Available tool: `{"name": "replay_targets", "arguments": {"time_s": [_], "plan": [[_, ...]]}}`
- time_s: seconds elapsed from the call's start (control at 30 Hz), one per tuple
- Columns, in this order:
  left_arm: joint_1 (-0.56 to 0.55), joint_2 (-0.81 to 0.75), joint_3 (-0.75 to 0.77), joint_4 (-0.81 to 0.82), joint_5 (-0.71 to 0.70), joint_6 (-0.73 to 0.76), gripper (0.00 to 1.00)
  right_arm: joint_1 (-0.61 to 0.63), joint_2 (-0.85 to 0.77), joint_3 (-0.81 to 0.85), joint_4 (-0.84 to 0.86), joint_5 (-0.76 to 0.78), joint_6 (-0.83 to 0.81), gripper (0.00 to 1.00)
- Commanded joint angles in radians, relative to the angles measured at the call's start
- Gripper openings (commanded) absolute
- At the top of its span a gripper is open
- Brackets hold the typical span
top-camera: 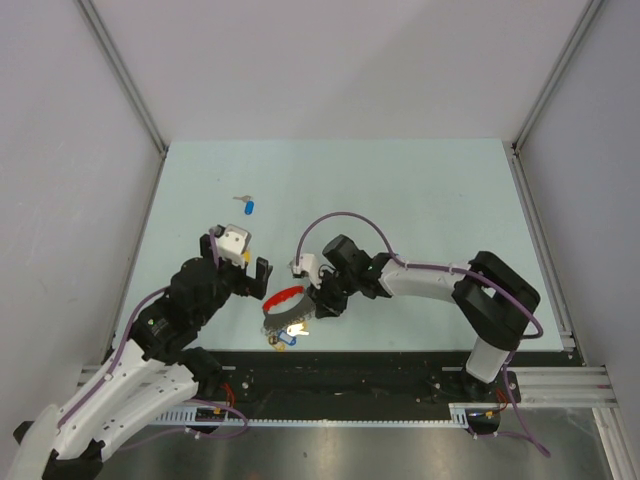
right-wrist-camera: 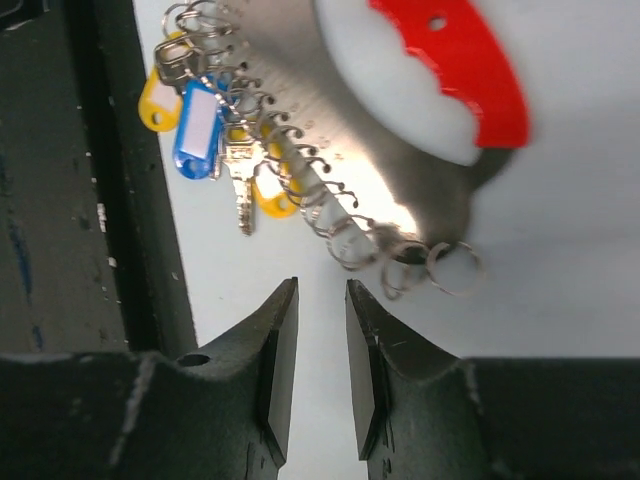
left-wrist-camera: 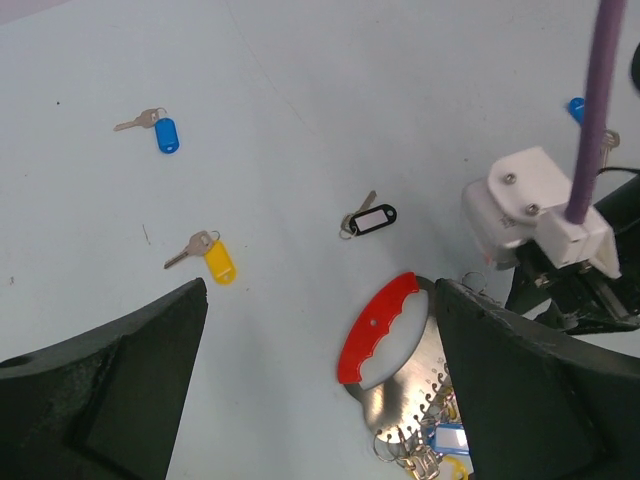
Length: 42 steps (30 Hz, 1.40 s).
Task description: Put the keys on the keyring
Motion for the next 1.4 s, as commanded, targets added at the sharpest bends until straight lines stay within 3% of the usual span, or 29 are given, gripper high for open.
{"name": "replay_targets", "arguments": {"time_s": [0.0,0.37,0.53,0.87,1.37], "plan": [[0.011,0.001,-0.003,0.036,0.014,0.018,1.0,-0.002,-0.119,0.034,-0.005,0.167,-0.093,0.31],[0.016,-0.018,-0.004,0.035,-0.009,0.017,1.0,0.055,-0.047,0.032,0.002,0.36,-0.361,0.34],[0.018,-0.068,-0.009,0.041,-0.066,0.009,1.0,0.081,-0.016,0.032,0.018,0.378,-0.432,0.36],[0.025,-0.108,-0.02,0.059,-0.08,0.008,1.0,0.11,0.051,0.045,0.028,0.459,-0.489,0.36],[0.028,-0.09,-0.018,0.056,-0.062,0.012,1.0,0.127,0.111,0.083,0.012,0.462,-0.519,0.34]]}}
